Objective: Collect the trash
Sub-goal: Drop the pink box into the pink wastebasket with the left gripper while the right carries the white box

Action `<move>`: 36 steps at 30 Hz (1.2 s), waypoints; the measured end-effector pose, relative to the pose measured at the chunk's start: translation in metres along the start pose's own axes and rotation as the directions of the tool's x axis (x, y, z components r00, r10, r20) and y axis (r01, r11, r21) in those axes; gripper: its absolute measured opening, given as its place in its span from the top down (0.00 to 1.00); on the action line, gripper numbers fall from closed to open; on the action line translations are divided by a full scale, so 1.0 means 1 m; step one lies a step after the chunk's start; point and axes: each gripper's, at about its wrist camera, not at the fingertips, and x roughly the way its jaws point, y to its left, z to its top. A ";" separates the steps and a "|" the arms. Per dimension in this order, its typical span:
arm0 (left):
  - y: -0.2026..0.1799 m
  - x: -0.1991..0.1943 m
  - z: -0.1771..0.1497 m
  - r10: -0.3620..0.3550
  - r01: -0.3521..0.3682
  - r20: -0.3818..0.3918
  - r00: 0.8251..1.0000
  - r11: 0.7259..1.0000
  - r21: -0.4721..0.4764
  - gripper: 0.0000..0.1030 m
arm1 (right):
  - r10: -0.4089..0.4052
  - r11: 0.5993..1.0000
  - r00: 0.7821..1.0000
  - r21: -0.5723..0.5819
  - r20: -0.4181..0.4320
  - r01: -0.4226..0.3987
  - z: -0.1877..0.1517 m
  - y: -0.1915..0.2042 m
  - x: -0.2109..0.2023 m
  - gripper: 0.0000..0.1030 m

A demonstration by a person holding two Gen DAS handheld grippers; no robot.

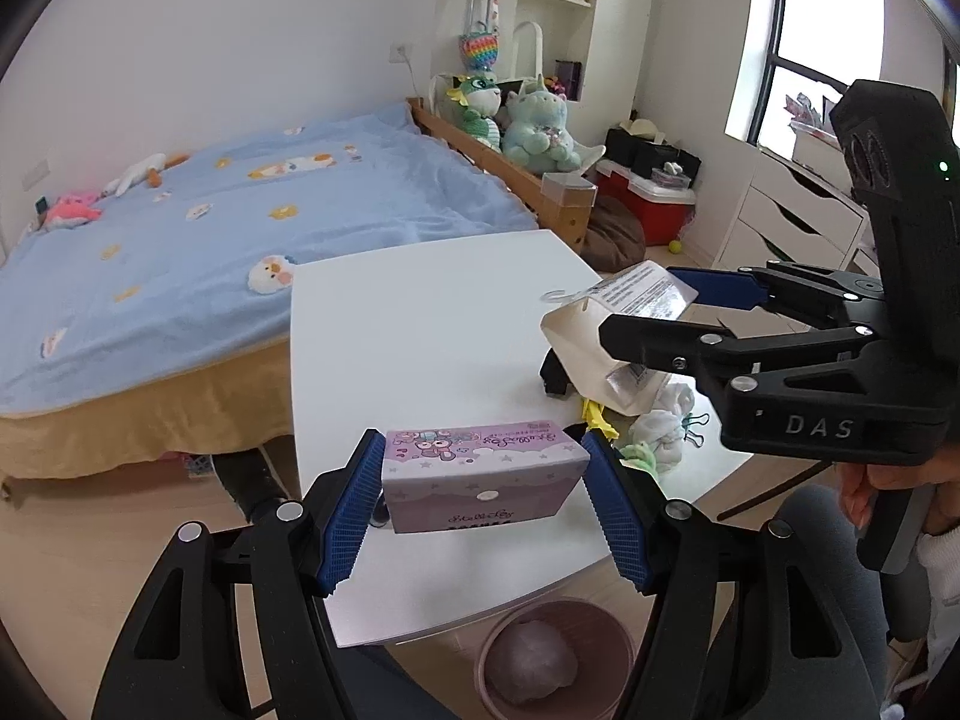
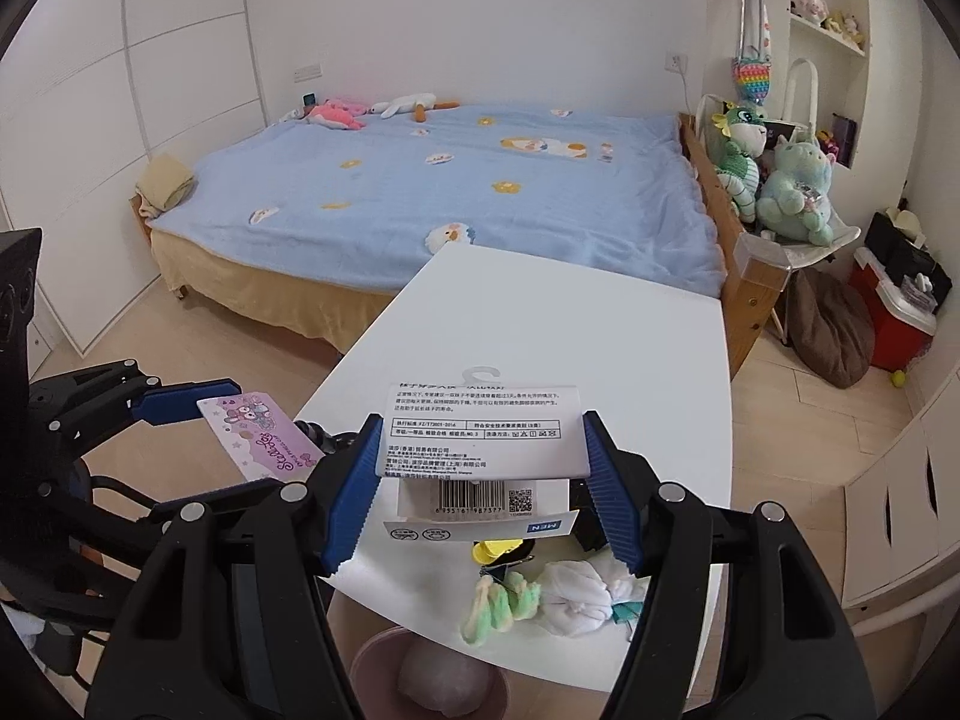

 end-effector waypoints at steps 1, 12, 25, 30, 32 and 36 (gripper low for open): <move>-0.002 -0.001 0.001 -0.003 0.003 0.004 1.000 1.000 0.004 0.37 | -0.004 1.000 1.000 0.002 0.007 0.004 -0.001 -0.001 -0.006 0.38; -0.008 -0.012 -0.002 -0.024 0.024 0.010 1.000 0.999 0.036 0.37 | -0.040 0.999 0.998 0.040 0.046 0.038 -0.036 -0.024 -0.061 0.38; -0.024 -0.035 -0.032 -0.074 0.073 0.001 0.997 0.994 0.083 0.37 | -0.044 0.998 0.999 0.040 0.021 0.043 -0.085 -0.015 -0.086 0.38; -0.033 -0.036 -0.048 -0.103 0.105 -0.020 0.994 0.990 0.098 0.37 | -0.036 0.999 0.999 0.041 0.002 0.036 -0.101 -0.007 -0.088 0.38; -0.037 -0.035 -0.056 -0.113 0.116 -0.033 0.993 0.988 0.105 0.37 | -0.030 0.998 1.000 0.048 -0.005 0.031 -0.108 -0.006 -0.089 0.38; -0.044 -0.028 -0.072 -0.134 0.140 -0.064 0.989 0.984 0.108 0.37 | -0.025 0.999 0.999 0.047 -0.027 0.027 -0.121 0.000 -0.087 0.38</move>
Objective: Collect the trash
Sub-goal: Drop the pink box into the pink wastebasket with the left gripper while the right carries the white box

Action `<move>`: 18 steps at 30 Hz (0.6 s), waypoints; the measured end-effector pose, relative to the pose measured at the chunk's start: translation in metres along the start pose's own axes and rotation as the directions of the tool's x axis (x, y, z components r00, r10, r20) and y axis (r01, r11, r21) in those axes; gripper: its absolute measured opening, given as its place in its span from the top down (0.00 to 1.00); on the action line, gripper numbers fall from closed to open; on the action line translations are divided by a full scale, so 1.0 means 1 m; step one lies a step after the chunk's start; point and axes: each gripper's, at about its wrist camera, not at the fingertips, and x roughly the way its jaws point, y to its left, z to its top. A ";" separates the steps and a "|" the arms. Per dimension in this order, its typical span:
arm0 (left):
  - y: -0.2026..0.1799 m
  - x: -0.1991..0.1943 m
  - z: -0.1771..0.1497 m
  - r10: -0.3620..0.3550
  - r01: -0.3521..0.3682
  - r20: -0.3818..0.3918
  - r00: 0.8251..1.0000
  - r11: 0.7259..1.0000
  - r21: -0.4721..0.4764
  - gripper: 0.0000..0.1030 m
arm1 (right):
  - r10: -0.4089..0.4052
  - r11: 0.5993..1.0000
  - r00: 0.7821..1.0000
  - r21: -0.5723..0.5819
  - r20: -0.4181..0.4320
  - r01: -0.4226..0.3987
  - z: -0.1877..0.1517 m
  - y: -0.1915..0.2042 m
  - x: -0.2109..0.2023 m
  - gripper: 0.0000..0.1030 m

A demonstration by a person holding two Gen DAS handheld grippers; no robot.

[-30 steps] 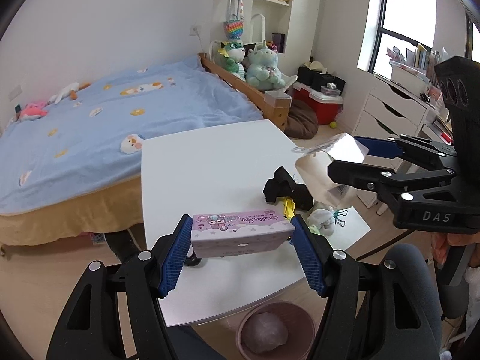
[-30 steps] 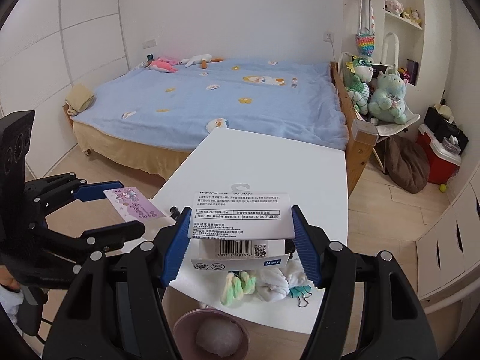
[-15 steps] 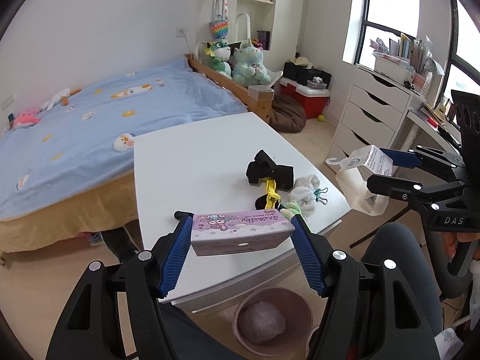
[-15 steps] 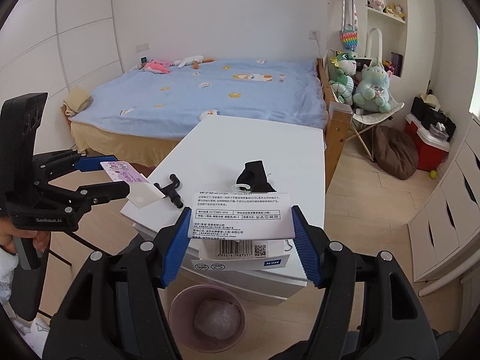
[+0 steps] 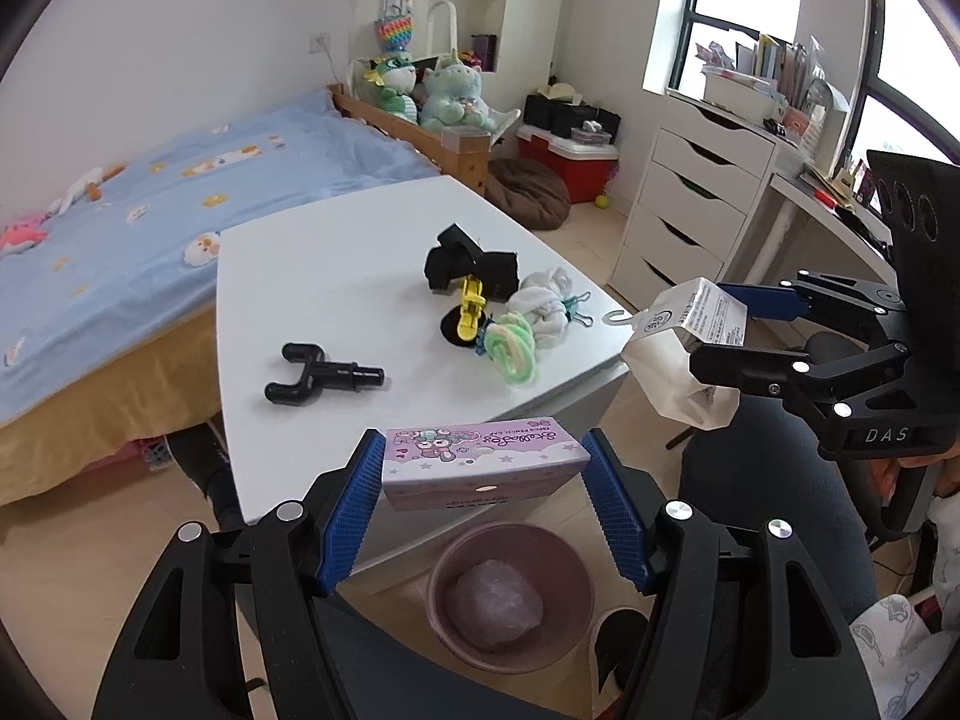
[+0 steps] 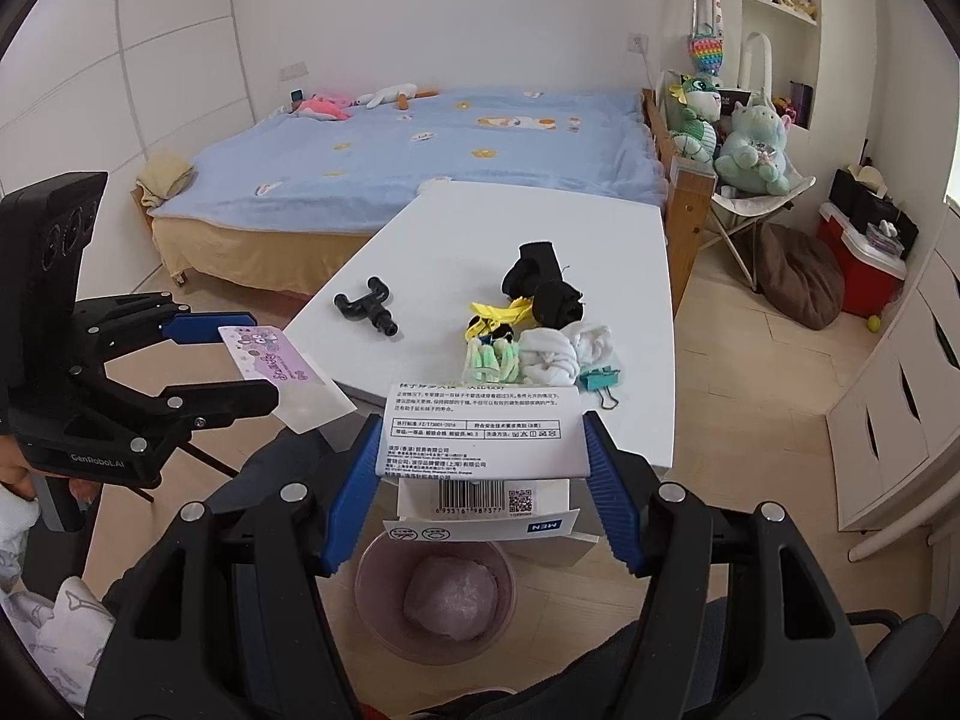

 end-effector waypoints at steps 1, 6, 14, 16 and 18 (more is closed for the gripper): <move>-0.002 0.003 -0.004 -0.005 0.005 -0.008 1.000 1.000 0.001 0.37 | 0.000 1.000 1.000 0.000 -0.005 0.000 -0.004 0.001 0.000 0.38; -0.012 0.017 -0.021 -0.029 0.030 -0.054 0.998 1.000 0.010 0.37 | 0.003 1.000 0.999 0.012 -0.035 -0.003 -0.021 0.002 0.004 0.38; -0.022 0.030 -0.031 -0.062 0.066 -0.095 0.993 0.997 0.034 0.36 | 0.014 0.999 0.998 0.038 -0.065 -0.011 -0.035 0.000 0.010 0.38; -0.024 0.031 -0.033 -0.070 0.073 -0.093 0.993 0.997 0.035 0.16 | 0.016 0.999 0.997 0.042 -0.069 -0.014 -0.036 -0.001 0.012 0.38; -0.023 0.032 -0.035 -0.080 0.083 -0.090 0.993 0.996 0.028 0.14 | 0.020 0.999 0.997 0.043 -0.073 -0.017 -0.037 -0.001 0.013 0.38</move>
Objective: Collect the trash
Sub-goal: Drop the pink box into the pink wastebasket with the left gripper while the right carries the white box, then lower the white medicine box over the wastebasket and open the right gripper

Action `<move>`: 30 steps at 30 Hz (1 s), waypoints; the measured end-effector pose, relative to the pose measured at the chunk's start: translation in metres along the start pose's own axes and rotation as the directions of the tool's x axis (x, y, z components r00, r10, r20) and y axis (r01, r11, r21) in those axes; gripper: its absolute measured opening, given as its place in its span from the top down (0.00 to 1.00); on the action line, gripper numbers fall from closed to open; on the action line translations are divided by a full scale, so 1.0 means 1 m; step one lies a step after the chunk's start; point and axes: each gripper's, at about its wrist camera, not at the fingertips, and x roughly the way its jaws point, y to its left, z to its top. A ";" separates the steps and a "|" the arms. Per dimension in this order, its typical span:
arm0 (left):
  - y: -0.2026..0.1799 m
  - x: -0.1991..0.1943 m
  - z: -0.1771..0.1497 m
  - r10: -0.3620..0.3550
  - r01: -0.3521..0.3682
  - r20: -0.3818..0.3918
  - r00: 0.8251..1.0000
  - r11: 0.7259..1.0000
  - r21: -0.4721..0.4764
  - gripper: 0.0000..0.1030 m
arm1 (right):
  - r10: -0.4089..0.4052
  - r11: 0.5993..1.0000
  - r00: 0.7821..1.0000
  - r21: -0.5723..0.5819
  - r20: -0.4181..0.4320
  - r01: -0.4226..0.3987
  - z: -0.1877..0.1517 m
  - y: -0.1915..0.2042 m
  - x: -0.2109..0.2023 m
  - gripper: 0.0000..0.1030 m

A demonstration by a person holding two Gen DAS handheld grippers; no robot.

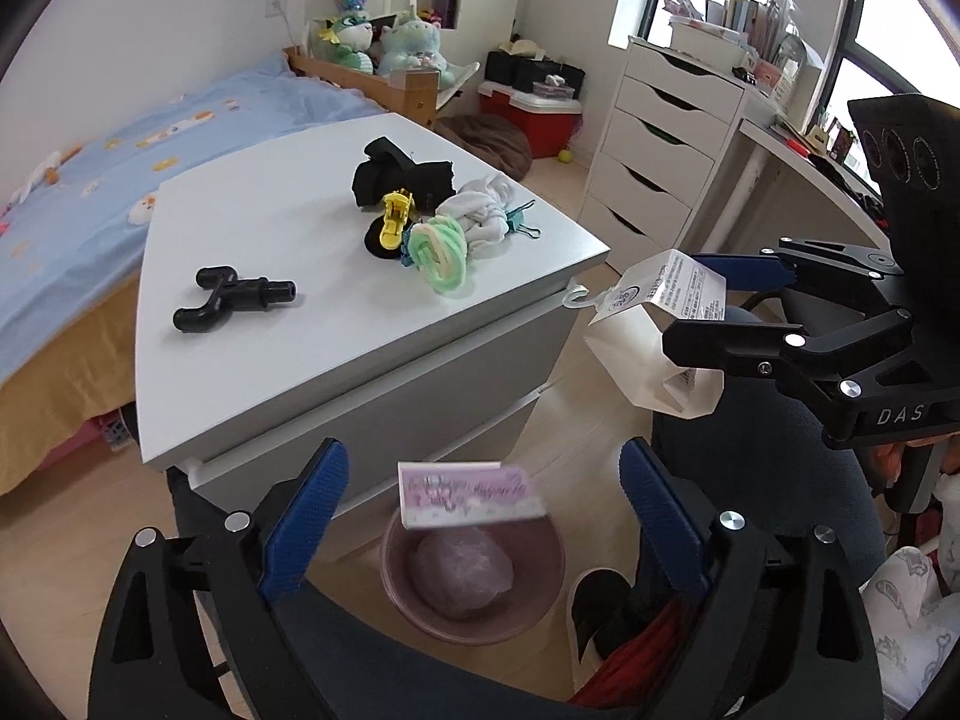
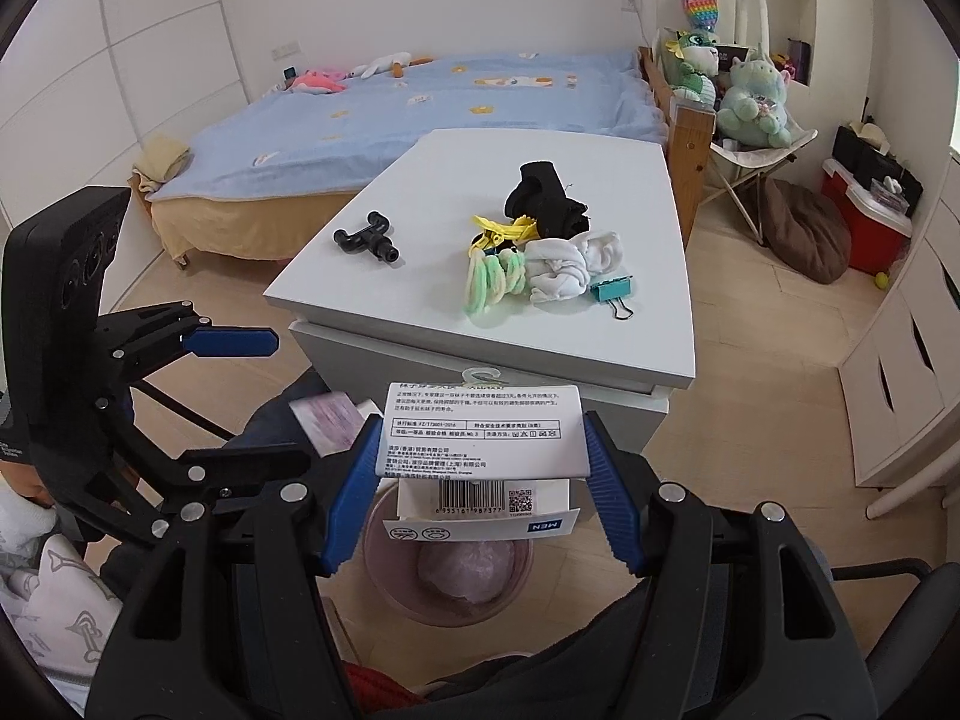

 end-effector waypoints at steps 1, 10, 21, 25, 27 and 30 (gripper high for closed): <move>0.000 0.001 -0.001 0.000 0.000 -0.005 1.000 1.000 -0.002 0.13 | 0.001 1.000 1.000 0.000 -0.001 -0.001 0.000 0.001 0.000 0.38; 0.009 -0.001 -0.001 0.037 -0.037 0.008 0.999 0.999 -0.032 0.08 | 0.013 1.000 1.000 0.000 -0.013 -0.013 -0.002 0.004 0.007 0.38; 0.019 -0.013 -0.003 0.102 -0.100 0.037 0.994 0.994 -0.048 0.07 | 0.030 1.000 0.999 -0.007 -0.025 -0.030 -0.005 0.008 0.010 0.38; 0.029 -0.021 -0.007 0.125 -0.121 0.045 0.991 0.990 -0.074 0.07 | 0.047 0.999 0.998 -0.019 -0.031 -0.047 -0.006 0.012 0.012 0.38; 0.034 -0.026 -0.010 0.136 -0.131 0.048 0.990 0.987 -0.090 0.07 | 0.056 0.998 0.998 -0.025 -0.037 -0.056 -0.006 0.015 0.014 0.38; 0.041 -0.031 -0.013 0.148 -0.142 0.051 0.988 0.984 -0.111 0.07 | 0.070 0.997 0.996 -0.035 -0.052 -0.071 -0.008 0.020 0.017 0.38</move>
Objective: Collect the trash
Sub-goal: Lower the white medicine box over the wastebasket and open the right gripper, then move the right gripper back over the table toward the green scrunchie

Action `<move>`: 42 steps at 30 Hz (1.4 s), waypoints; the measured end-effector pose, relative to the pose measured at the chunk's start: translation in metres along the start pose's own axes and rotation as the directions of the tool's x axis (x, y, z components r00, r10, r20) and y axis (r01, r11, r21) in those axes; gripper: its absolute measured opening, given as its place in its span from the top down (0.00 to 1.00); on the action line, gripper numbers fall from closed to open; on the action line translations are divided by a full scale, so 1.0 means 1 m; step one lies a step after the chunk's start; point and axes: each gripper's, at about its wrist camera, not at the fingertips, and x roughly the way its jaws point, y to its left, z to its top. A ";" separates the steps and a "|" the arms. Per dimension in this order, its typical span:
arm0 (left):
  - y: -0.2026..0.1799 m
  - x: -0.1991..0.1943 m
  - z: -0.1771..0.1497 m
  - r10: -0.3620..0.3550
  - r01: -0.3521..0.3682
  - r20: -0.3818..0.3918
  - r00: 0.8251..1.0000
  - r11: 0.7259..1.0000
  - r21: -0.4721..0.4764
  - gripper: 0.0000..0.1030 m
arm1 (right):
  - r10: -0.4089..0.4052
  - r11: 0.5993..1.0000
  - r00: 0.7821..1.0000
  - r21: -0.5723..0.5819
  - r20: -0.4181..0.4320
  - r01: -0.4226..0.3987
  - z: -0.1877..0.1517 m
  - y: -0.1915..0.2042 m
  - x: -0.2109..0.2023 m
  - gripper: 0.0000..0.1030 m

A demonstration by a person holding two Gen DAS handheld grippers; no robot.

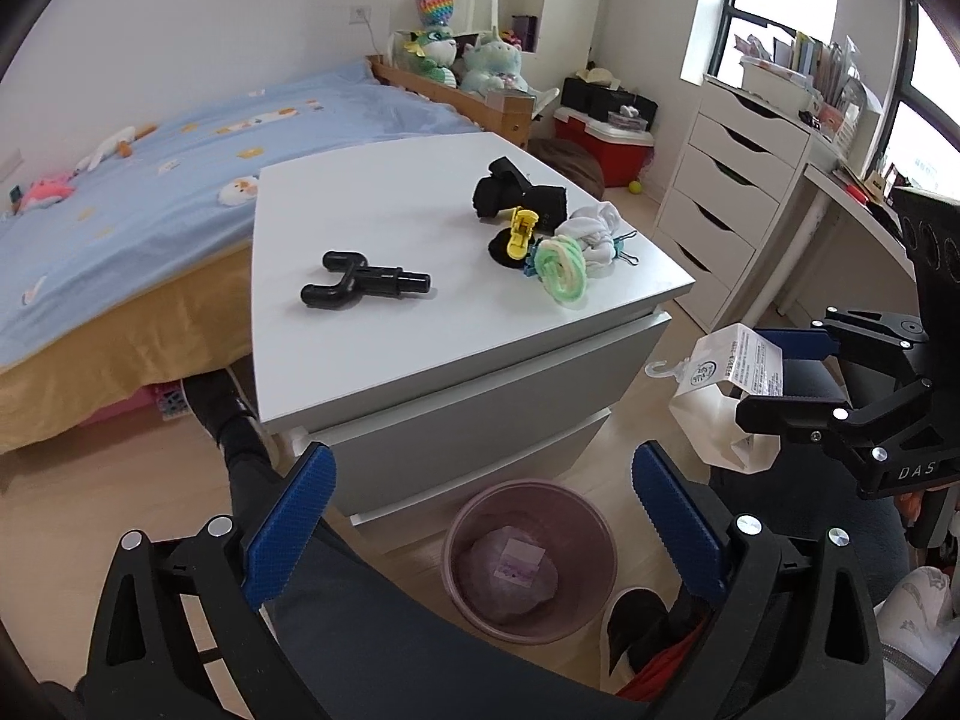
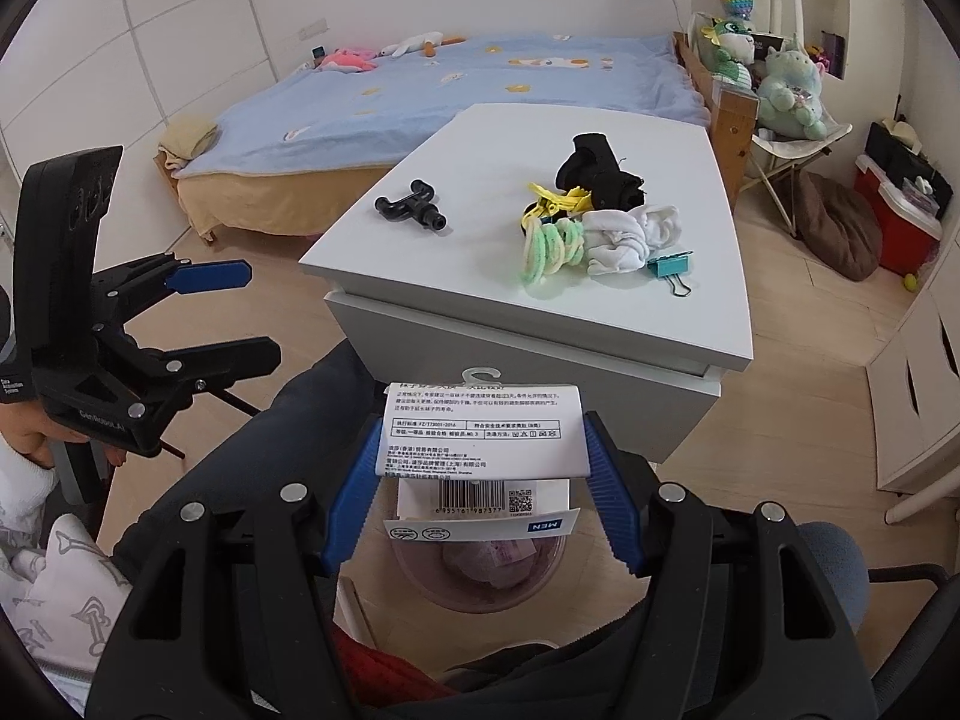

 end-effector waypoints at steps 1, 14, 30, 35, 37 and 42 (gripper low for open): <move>0.002 -0.001 0.000 0.002 -0.002 0.001 1.000 1.000 -0.005 0.07 | 0.004 1.000 1.000 -0.004 -0.004 -0.004 -0.001 0.002 0.002 0.38; 0.013 -0.001 -0.004 0.004 -0.004 0.002 1.000 0.999 -0.035 0.07 | 0.080 0.996 0.995 -0.029 -0.051 -0.082 -0.002 0.015 0.016 0.38; 0.010 0.000 -0.006 0.000 0.000 -0.007 1.000 1.000 -0.025 0.07 | 0.020 1.000 0.999 0.002 -0.043 -0.020 -0.006 0.004 0.021 0.06; 0.008 0.003 -0.006 -0.004 0.004 -0.013 1.000 1.000 -0.025 0.07 | 0.009 1.000 0.999 0.024 -0.035 -0.008 -0.006 -0.001 0.018 0.05; 0.008 0.003 -0.006 -0.004 0.004 -0.014 1.000 1.000 -0.025 0.07 | 0.010 0.999 1.000 0.031 -0.028 -0.009 -0.004 -0.003 0.017 0.05; 0.007 0.005 -0.005 -0.008 0.008 -0.016 1.000 1.000 -0.022 0.07 | -0.008 0.999 1.000 0.031 -0.014 0.009 0.007 -0.006 0.015 0.05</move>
